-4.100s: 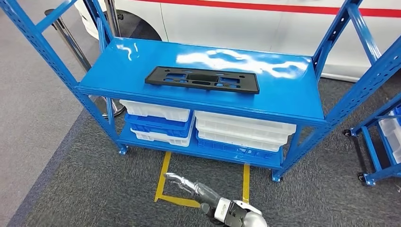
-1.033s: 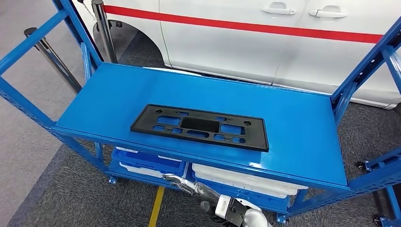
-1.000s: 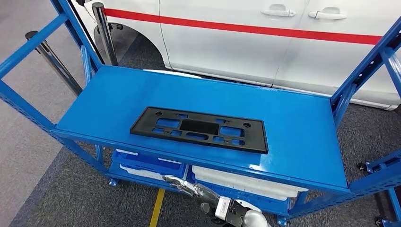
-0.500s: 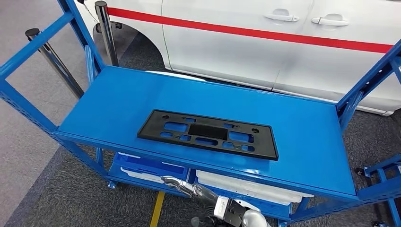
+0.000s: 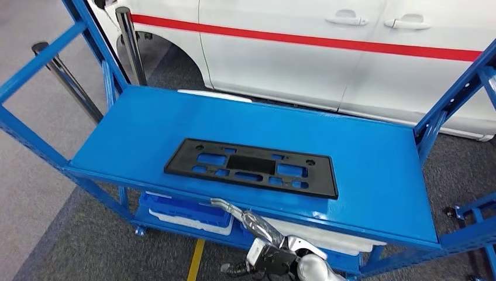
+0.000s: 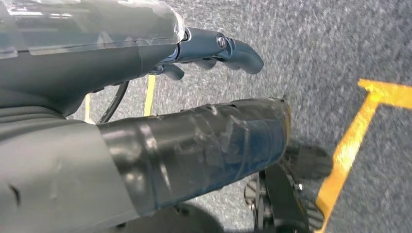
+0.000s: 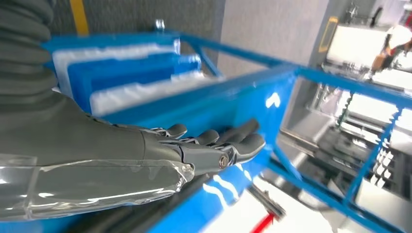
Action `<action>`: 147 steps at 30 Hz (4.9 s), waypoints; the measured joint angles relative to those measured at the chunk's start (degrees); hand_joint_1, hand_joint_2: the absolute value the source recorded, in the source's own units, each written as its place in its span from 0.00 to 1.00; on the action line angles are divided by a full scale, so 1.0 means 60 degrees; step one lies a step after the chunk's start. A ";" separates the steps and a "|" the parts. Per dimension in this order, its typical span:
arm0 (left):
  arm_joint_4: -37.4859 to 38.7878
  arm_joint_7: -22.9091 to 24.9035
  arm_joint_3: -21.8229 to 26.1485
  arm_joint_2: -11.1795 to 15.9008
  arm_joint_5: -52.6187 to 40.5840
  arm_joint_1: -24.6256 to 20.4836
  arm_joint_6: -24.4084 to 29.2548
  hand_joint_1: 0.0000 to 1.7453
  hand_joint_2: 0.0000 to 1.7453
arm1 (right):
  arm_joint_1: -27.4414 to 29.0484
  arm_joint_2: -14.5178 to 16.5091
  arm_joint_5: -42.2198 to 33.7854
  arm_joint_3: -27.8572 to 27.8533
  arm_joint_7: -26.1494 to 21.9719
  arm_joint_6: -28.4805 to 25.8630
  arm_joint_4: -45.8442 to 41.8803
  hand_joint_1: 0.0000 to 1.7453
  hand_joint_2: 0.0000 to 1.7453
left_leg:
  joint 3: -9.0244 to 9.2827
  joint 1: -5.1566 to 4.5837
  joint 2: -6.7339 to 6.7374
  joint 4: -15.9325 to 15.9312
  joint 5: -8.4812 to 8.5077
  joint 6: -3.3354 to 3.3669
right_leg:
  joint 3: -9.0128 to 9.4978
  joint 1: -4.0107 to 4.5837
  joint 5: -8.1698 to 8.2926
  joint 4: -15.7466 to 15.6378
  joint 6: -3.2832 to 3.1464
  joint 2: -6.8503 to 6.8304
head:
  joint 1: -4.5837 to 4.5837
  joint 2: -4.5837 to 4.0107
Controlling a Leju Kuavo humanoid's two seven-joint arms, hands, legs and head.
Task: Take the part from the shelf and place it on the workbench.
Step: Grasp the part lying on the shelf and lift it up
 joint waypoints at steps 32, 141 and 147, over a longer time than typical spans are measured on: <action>0.0000 -0.0069 -0.0472 -0.0056 0.0544 0.0010 -0.0007 0.00 0.00 | -0.1593 -0.0407 0.5739 0.1101 0.2496 -0.4583 -0.0008 0.00 1.00 | -0.0386 0.0082 0.0000 0.0586 -0.0230 -0.0106 | -0.0147 0.0001 -0.0088 0.0198 0.0003 0.0007 | -0.0011 0.0000; 0.0040 0.0791 -0.0932 -0.0020 0.1441 0.0056 0.0706 0.00 1.00 | -0.2758 -0.0446 0.9527 0.1652 0.5087 -0.7230 0.2358 0.97 1.00 | 0.0058 0.0124 -0.0006 -0.0597 0.0572 0.0324 | -0.1284 -0.0042 -0.1188 0.2482 0.0495 -0.0003 | -0.0006 0.0000; 0.0040 0.0849 -0.1013 -0.0049 0.1404 0.0041 0.0691 0.00 1.00 | -0.2227 -0.0406 1.0253 0.1302 0.5074 -0.8018 0.1917 0.97 1.00 | 0.0045 0.0075 -0.0025 -0.0431 0.0486 0.0236 | -0.0540 -0.0012 -0.0035 0.0782 0.0371 -0.0001 | -0.0005 0.0000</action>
